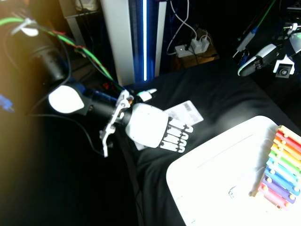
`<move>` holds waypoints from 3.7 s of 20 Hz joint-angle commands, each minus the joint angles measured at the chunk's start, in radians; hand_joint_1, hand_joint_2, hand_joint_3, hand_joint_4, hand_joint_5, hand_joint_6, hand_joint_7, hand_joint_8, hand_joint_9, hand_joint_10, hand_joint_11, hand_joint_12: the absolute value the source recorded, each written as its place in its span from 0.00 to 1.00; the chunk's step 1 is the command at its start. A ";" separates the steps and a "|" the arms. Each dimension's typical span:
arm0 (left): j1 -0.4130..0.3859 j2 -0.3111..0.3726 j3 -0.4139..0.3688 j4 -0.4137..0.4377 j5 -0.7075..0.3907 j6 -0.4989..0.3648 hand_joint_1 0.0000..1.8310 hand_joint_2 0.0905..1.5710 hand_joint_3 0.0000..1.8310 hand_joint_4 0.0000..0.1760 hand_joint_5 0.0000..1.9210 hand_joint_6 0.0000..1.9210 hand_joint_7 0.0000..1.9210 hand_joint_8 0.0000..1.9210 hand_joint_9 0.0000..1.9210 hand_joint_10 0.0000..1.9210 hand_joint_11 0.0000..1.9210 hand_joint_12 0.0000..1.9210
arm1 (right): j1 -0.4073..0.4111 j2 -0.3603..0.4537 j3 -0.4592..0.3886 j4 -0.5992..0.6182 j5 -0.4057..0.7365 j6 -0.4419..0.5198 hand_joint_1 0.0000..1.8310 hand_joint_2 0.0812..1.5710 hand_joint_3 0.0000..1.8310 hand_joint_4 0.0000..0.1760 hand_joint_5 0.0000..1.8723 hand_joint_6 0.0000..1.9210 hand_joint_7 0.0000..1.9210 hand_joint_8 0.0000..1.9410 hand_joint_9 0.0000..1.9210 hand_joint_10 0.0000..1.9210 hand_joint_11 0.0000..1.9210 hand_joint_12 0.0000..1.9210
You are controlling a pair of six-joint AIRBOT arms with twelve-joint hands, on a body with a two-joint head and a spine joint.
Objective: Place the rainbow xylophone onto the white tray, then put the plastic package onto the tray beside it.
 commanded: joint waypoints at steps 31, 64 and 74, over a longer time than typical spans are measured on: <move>0.016 -0.004 -0.001 -0.040 -0.144 -0.003 0.46 0.40 0.00 0.17 0.00 0.00 0.00 0.00 0.00 0.00 0.00 0.00 | 0.034 -0.016 0.005 -0.008 0.003 0.008 0.84 0.77 0.00 0.00 0.31 0.96 0.50 1.00 0.67 1.00 0.73 1.00; 0.043 -0.002 -0.001 -0.060 -0.157 -0.003 0.49 0.40 0.00 0.00 0.00 0.00 0.00 0.00 0.00 0.00 0.01 0.00 | 0.395 -0.024 0.105 -0.008 -0.025 -0.044 0.94 0.60 0.00 0.46 0.33 1.00 0.59 1.00 0.72 1.00 0.75 1.00; 0.063 0.018 -0.013 -0.077 -0.177 -0.003 0.49 0.40 0.00 0.00 0.00 0.00 0.00 0.00 0.00 0.00 0.00 0.00 | 0.481 -0.133 0.250 -0.008 -0.129 -0.044 0.89 0.67 0.00 0.00 0.29 1.00 0.53 1.00 0.70 1.00 0.76 1.00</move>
